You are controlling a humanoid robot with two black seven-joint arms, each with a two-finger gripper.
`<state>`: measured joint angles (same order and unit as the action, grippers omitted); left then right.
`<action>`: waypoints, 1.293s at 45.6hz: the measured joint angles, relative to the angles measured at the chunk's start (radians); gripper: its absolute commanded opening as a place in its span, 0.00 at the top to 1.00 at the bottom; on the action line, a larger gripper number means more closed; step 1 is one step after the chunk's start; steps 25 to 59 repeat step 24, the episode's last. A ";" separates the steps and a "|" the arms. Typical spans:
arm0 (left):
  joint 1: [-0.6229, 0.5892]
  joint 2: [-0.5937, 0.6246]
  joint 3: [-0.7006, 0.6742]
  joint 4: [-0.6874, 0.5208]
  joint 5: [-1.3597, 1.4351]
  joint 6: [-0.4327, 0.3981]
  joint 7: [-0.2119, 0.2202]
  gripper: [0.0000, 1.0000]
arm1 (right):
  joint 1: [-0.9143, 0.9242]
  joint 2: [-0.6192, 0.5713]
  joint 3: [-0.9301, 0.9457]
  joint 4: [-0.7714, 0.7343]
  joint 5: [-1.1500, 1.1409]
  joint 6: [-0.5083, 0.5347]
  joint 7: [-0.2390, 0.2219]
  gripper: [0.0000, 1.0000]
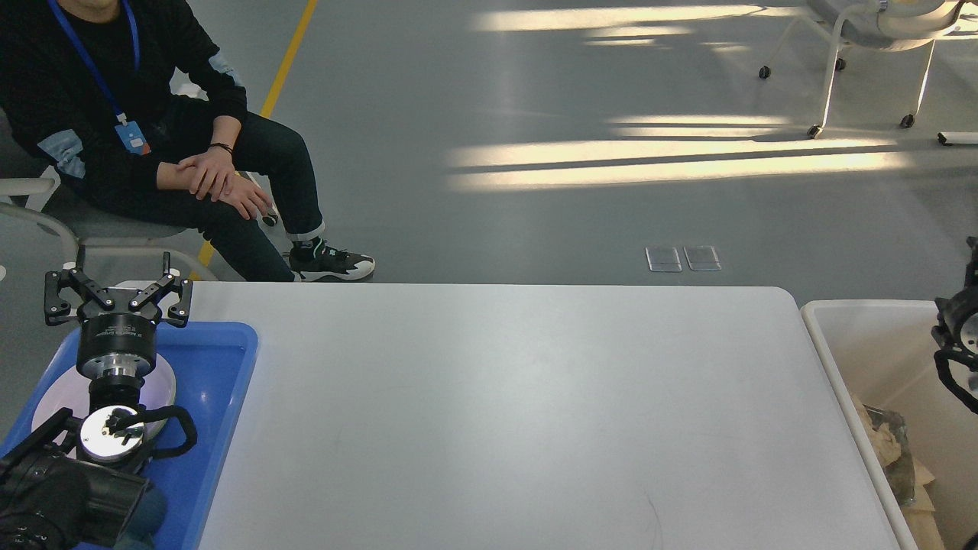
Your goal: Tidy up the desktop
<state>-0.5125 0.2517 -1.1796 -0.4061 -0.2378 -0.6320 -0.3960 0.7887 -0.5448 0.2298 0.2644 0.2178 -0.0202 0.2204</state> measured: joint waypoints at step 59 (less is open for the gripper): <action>0.000 0.000 0.000 0.001 0.000 0.000 0.000 0.04 | 0.220 0.289 0.132 0.052 0.005 0.109 0.002 0.00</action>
